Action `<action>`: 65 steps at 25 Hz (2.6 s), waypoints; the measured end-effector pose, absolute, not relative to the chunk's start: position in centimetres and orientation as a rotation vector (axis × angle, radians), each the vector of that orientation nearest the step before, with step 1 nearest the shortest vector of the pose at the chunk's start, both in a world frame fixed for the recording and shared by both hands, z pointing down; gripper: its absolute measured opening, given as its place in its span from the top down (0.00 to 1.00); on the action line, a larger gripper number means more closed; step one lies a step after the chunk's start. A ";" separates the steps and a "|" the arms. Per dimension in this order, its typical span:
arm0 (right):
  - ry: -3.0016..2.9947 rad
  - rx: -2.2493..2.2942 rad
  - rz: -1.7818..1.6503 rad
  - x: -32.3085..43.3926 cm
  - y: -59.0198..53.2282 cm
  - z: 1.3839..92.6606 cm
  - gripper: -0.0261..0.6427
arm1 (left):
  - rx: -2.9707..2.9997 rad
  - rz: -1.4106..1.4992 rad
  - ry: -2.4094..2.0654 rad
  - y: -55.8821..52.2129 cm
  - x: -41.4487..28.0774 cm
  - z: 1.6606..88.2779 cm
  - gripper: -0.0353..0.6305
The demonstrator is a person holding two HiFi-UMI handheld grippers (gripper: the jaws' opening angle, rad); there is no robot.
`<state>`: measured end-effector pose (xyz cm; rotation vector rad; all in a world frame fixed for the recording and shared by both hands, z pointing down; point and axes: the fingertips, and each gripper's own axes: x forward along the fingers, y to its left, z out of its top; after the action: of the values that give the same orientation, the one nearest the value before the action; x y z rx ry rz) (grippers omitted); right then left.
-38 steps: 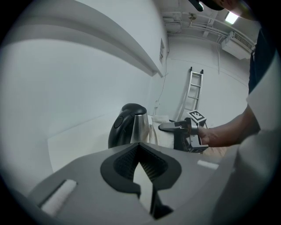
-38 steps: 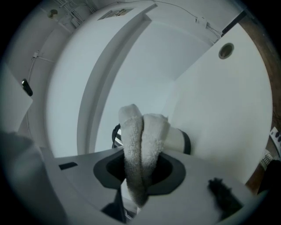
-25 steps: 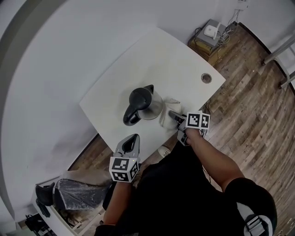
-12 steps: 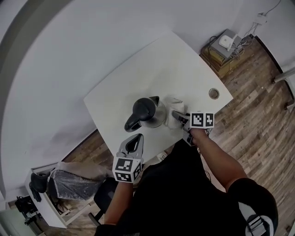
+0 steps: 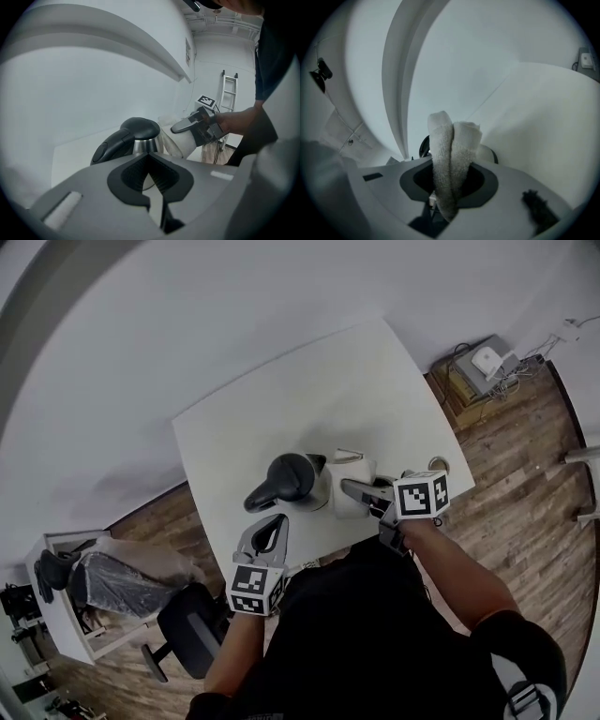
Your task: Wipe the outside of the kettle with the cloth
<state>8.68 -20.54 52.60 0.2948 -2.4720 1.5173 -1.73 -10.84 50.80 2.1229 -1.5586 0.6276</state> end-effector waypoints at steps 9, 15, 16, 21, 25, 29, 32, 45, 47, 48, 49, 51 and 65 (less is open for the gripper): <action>-2.467 -0.017 1.564 7.7 -20.5 49.2 0.81 | 1.854 0.448 -1.851 -11.6 -4.5 48.5 0.94; -2.421 -0.084 1.474 9.3 -25.7 51.9 0.81 | 1.742 0.457 -1.919 -10.9 -4.4 49.1 0.94; -2.378 -0.074 1.433 9.2 -26.6 54.0 0.81 | 1.725 0.442 -1.923 -10.7 -4.3 49.2 0.94; -2.172 -0.090 1.221 7.2 -27.7 63.0 0.81 | 1.712 0.369 -1.947 -10.8 -3.8 48.2 0.94; -2.083 -0.087 1.213 6.0 -27.9 65.3 0.81 | 1.785 0.467 -1.894 -10.7 -4.1 48.9 0.94; -2.082 -0.097 1.226 5.4 -28.1 64.0 0.81 | 1.861 0.524 -1.810 -10.4 -4.6 49.6 0.94; -2.134 -0.139 1.230 4.6 -28.0 60.5 0.81 | 1.890 0.536 -1.764 -10.3 -5.5 50.6 0.94; -2.268 -0.333 0.859 4.5 -25.9 47.1 0.81 | 1.938 0.467 -1.701 -10.5 -7.7 51.6 0.94; -2.299 -0.339 0.825 4.2 -27.5 46.3 0.81 | 1.955 0.474 -1.691 -10.4 -7.9 51.7 0.94; -2.307 -0.316 0.809 3.9 -28.9 46.6 0.81 | 1.963 0.477 -1.688 -10.4 -8.0 51.7 0.94; -2.300 -0.285 0.791 3.4 -30.4 47.5 0.81 | 1.968 0.478 -1.684 -10.4 -8.2 51.7 0.94; -2.228 -0.244 0.742 2.3 -32.5 51.2 0.81 | 1.974 0.481 -1.679 -10.3 -8.4 51.9 0.94; -1.704 -0.414 0.805 -3.7 -29.8 66.2 0.81 | 1.966 0.453 -1.671 -10.0 -8.5 53.1 0.94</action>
<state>-3.74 -29.79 66.24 -0.4138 -1.7041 0.8045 -8.47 -9.98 53.06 1.9655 -1.6709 0.4535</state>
